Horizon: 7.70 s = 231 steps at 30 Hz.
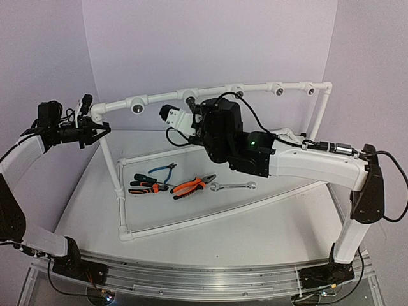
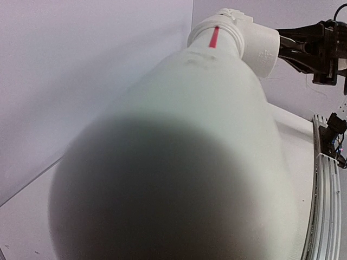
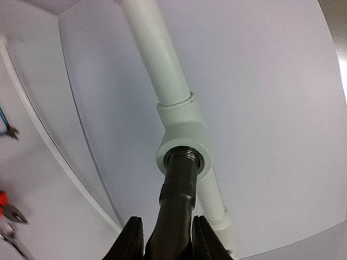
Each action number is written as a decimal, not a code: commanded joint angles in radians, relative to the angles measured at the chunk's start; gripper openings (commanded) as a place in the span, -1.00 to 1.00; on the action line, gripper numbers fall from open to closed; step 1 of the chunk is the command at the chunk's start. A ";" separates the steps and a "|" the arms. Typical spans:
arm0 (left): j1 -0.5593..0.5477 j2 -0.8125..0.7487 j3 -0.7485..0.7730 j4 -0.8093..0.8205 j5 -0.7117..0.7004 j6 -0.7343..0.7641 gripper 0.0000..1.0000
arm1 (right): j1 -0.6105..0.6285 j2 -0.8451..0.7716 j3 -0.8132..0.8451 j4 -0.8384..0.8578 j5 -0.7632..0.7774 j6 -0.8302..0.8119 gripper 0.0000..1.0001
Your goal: Install the water faucets
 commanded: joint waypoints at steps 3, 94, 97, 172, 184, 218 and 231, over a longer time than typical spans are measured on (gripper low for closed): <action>-0.036 -0.053 -0.038 -0.070 -0.030 -0.117 -1.00 | -0.005 -0.087 -0.104 0.015 -0.109 0.954 -1.00; -0.122 -0.081 -0.080 0.021 -0.079 -0.016 -1.00 | -0.005 -0.164 -0.158 0.102 -0.290 -0.541 0.44; -0.122 -0.085 -0.078 0.018 -0.081 -0.016 -1.00 | -0.013 -0.150 -0.149 0.099 -0.289 -0.541 0.22; -0.131 -0.079 -0.120 0.057 -0.076 0.007 -1.00 | -0.011 -0.200 -0.834 0.912 -0.506 2.925 0.96; -0.131 -0.080 -0.119 0.054 -0.079 0.021 -1.00 | -0.008 -0.732 -0.789 -0.432 -0.290 2.345 0.95; -0.131 -0.089 -0.106 0.038 -0.099 0.031 -1.00 | 0.058 -0.068 -0.328 0.740 0.045 -0.491 0.96; -0.131 -0.083 -0.102 0.034 -0.108 0.040 -1.00 | 0.035 -0.004 -0.287 0.835 0.061 -0.475 -0.81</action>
